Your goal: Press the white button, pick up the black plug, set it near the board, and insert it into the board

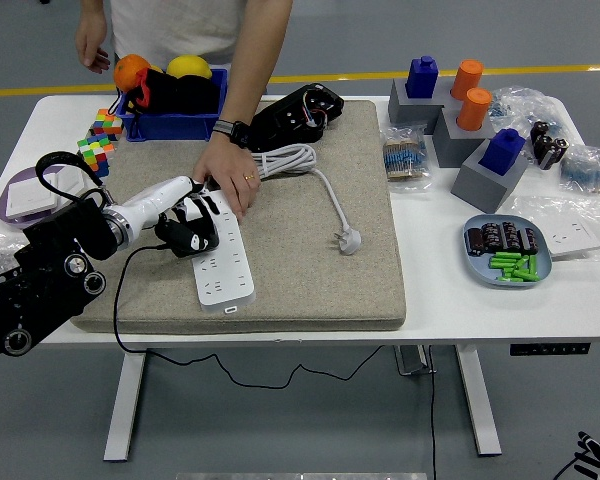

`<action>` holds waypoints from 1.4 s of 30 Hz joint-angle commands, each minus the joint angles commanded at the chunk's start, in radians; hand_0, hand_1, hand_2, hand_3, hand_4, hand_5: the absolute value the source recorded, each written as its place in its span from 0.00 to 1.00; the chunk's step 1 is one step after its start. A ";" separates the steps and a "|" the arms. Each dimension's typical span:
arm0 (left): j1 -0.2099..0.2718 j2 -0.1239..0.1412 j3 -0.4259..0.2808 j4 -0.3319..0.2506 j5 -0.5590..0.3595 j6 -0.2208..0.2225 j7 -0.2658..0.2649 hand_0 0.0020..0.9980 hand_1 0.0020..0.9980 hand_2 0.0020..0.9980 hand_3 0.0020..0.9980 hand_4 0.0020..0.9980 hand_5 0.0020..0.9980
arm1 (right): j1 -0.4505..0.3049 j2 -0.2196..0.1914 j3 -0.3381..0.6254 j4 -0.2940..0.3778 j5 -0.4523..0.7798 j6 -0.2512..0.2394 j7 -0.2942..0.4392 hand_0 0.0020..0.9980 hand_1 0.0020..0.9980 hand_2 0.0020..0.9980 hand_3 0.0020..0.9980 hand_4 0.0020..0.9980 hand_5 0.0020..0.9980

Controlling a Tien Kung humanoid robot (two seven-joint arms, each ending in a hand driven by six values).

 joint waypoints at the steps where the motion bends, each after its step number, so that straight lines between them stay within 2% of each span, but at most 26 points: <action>1: 0.001 0.001 -0.002 -0.003 -0.005 -0.001 0.000 0.85 0.92 0.77 0.57 0.83 0.00 | 0.000 0.000 -0.001 0.000 0.001 0.000 0.000 0.80 0.72 0.70 0.64 0.73 0.46; 6: 0.006 0.007 -0.015 -0.016 -0.003 -0.011 0.012 0.85 0.92 0.77 0.57 0.83 0.00 | 0.000 0.000 -0.003 0.000 0.002 0.000 0.000 0.80 0.72 0.70 0.64 0.73 0.46; 7: 0.009 0.008 -0.020 -0.019 -0.001 -0.012 0.013 0.91 0.97 0.90 0.57 0.93 0.00 | 0.000 0.000 -0.003 0.000 0.002 0.000 0.000 0.80 0.72 0.70 0.63 0.73 0.46; 12: 0.041 0.019 -0.078 -0.053 0.014 -0.003 0.016 0.91 0.97 0.90 0.57 0.93 0.00 | -0.002 0.000 -0.004 -0.001 0.001 0.000 -0.001 0.80 0.72 0.70 0.63 0.73 0.46; 15: 0.076 0.022 -0.135 -0.076 0.021 0.029 0.008 0.92 0.98 0.91 0.57 0.92 0.00 | -0.005 0.000 -0.004 0.000 0.000 -0.001 -0.001 0.80 0.72 0.70 0.63 0.73 0.46; 18: 0.125 0.017 -0.214 -0.090 0.037 0.086 -0.043 0.92 0.98 0.91 0.57 0.92 0.00 | -0.008 0.001 -0.002 -0.001 -0.001 -0.001 -0.001 0.80 0.72 0.70 0.63 0.73 0.46; 19: 0.136 0.014 -0.237 -0.092 0.039 0.099 -0.059 0.92 0.96 0.85 0.57 0.85 0.00 | -0.008 0.001 -0.002 0.000 -0.002 -0.001 -0.001 0.80 0.72 0.70 0.63 0.73 0.46; 24: 0.210 -0.034 -0.410 -0.092 0.068 0.179 -0.127 0.92 0.96 0.85 0.57 0.85 0.00 | -0.012 0.005 0.000 0.000 -0.004 -0.002 0.000 0.80 0.72 0.70 0.63 0.73 0.46; 25: 0.219 -0.043 -0.442 -0.092 0.073 0.189 -0.133 0.86 0.91 0.78 0.61 0.82 0.00 | -0.011 0.005 0.000 0.000 -0.004 -0.002 0.000 0.80 0.72 0.70 0.63 0.74 0.46; 26: 0.230 -0.055 -0.479 -0.091 0.084 0.203 -0.139 0.86 0.91 0.78 0.61 0.82 0.00 | -0.011 0.006 -0.002 0.002 -0.002 -0.002 0.000 0.80 0.72 0.70 0.63 0.74 0.46; 27: 0.232 -0.058 -0.495 -0.091 0.087 0.207 -0.140 0.86 0.91 0.78 0.61 0.82 0.00 | -0.010 0.006 -0.003 0.002 -0.001 -0.002 0.001 0.80 0.72 0.70 0.63 0.74 0.46; 28: 0.247 -0.080 -0.538 -0.086 0.102 0.228 -0.148 0.86 0.91 0.78 0.61 0.82 0.00 | -0.009 0.008 -0.001 0.003 -0.001 -0.002 0.001 0.80 0.72 0.70 0.63 0.74 0.46; 32: 0.275 -0.123 -0.671 -0.079 0.119 0.265 -0.167 0.85 0.89 0.78 0.65 0.82 0.00 | -0.008 0.010 0.004 0.002 -0.003 -0.001 0.001 0.80 0.72 0.70 0.63 0.74 0.46; 36: 0.301 -0.165 -0.797 -0.076 0.092 0.310 -0.203 0.85 0.89 0.78 0.65 0.82 0.00 | -0.007 0.012 0.010 0.002 -0.007 0.000 0.000 0.80 0.72 0.70 0.63 0.74 0.46; 37: 0.306 -0.171 -0.820 -0.076 0.086 0.318 -0.210 0.87 0.92 0.85 0.77 0.83 0.00 | -0.007 0.013 0.012 0.002 -0.008 0.000 0.000 0.80 0.72 0.70 0.63 0.74 0.46; 42: 0.321 -0.196 -0.895 -0.080 0.040 0.341 -0.250 0.87 0.92 0.85 0.77 0.83 0.00 | -0.008 0.016 0.019 0.002 -0.011 0.002 0.000 0.80 0.72 0.70 0.63 0.74 0.46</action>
